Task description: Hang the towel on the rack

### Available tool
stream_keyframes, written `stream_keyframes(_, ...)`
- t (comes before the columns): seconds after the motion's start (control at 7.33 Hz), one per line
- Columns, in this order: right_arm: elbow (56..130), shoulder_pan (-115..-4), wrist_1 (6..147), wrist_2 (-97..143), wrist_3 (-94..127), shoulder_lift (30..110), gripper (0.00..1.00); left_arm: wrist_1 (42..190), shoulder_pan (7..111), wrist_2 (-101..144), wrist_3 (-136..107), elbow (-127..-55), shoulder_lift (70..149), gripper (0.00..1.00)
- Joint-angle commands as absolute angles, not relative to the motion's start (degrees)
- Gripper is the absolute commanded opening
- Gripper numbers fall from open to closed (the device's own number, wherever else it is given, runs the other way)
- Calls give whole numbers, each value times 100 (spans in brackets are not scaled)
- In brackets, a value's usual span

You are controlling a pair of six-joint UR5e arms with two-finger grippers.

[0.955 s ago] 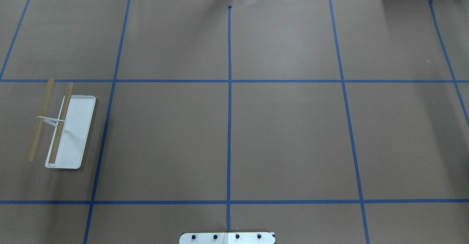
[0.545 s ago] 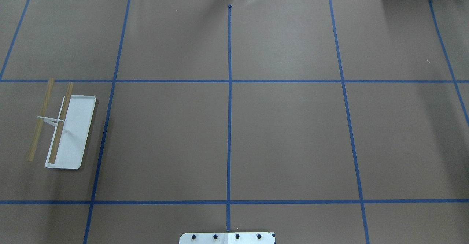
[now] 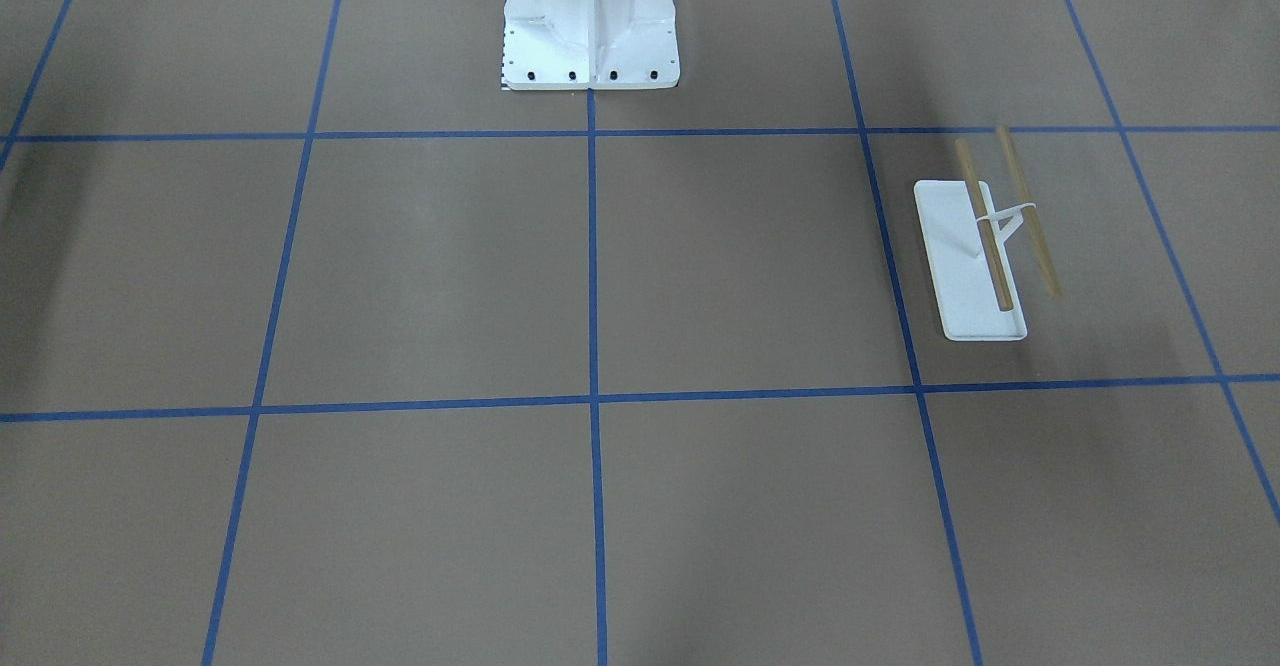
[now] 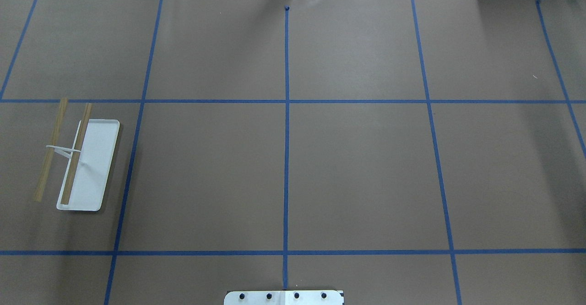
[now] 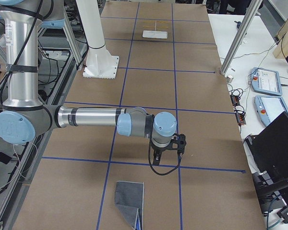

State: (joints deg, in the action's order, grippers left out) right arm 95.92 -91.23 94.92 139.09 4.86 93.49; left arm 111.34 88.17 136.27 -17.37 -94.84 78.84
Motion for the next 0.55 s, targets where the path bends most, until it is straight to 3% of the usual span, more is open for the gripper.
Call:
stream_keyframes(0.0,9554,-9114,9483,13957,492,9352,100,11127,8816,13614,-1758,-9457,7884,99)
stream_keyframes(0.41,9545,-9097,9492,13922,492,9360,100,11109,8815,13614,-1749,-9448,7901,99)
